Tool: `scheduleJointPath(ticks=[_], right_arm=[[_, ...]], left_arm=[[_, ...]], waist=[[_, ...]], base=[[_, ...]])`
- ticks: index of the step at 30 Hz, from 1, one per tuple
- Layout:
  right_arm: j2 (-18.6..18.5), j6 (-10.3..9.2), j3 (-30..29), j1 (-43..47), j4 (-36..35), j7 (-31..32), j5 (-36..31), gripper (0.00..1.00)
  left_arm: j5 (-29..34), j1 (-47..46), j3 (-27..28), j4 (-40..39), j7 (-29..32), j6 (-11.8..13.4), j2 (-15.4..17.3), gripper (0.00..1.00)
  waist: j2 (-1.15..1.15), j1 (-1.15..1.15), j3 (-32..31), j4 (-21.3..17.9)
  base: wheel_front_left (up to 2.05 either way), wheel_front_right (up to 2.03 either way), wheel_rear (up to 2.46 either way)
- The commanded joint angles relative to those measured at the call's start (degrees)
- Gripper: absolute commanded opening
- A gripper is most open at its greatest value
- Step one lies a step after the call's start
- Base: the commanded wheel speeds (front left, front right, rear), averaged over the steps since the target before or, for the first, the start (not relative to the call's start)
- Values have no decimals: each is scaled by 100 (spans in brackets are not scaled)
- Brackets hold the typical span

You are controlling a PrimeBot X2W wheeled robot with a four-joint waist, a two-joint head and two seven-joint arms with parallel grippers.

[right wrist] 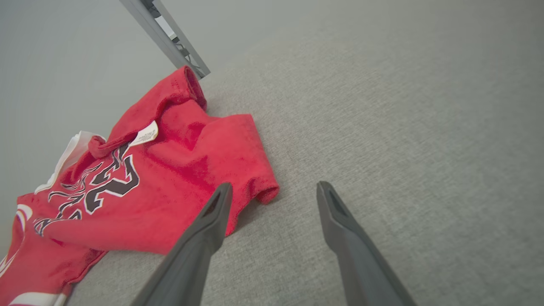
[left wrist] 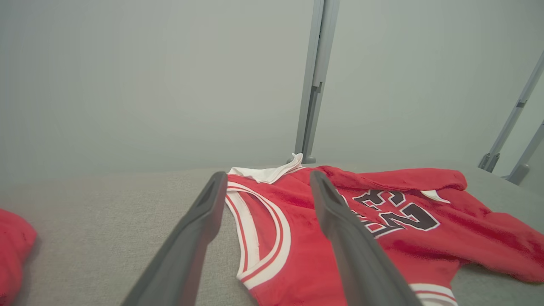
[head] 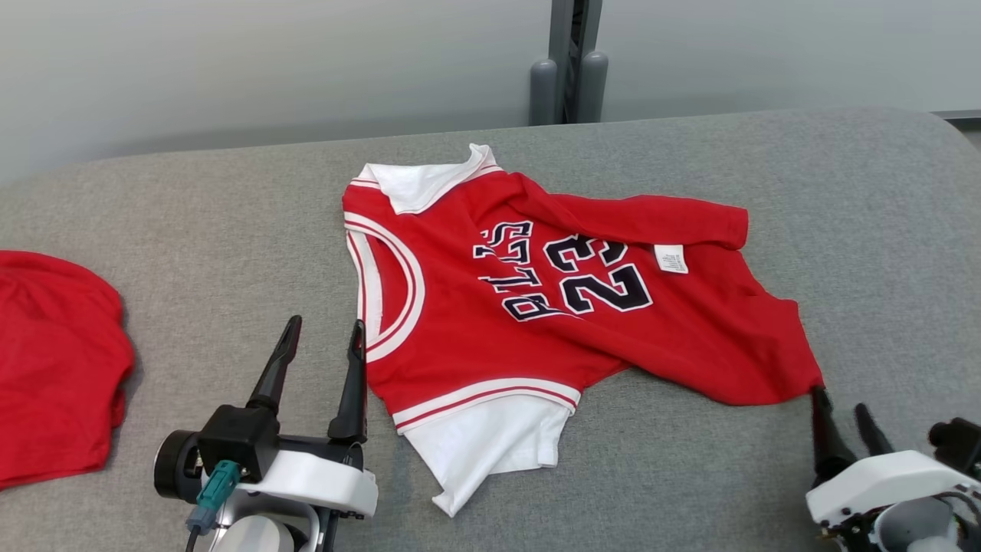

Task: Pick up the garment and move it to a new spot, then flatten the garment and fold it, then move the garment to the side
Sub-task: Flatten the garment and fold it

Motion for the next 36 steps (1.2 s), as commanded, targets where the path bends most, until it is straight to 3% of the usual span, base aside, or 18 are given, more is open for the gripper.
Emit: scheduleJointPath(ticks=[1,7,11,25,26,27,28,36], right_arm=[[-33,1,24,-53,38,19,24,100],[-144,2,-86,-116,413,-285,-1620,100],[-114,0,-290,-205,511,-297,-2348,100],[-77,0,-367,-739,1021,-345,-2973,100],[-94,0,-361,-762,1064,-362,-3019,93],[-106,0,-360,-792,1095,-384,-3080,29],[-118,0,-384,-829,1128,-426,-3130,0],[-264,0,-780,-1069,1196,-641,-3714,0]], left_arm=[[30,-88,39,16,-2,4,24,100],[66,-95,60,31,-2,-38,23,100],[67,-107,63,19,-2,-45,23,100],[130,-276,176,67,-2,-66,24,100],[125,-284,190,71,-2,-79,23,100],[124,-292,196,72,-2,-89,22,100],[133,-295,194,77,-2,-95,22,100],[70,-274,141,102,-2,-52,24,100]], waist=[[0,0,9,25],[0,0,58,113],[0,0,94,147],[0,0,352,315],[0,0,363,325],[0,0,373,334],[0,0,380,343],[0,0,315,351]], base=[[0,0,0],[0,0,0],[0,0,0],[0,0,0],[0,0,0],[0,0,0],[0,0,0],[0,0,0]])
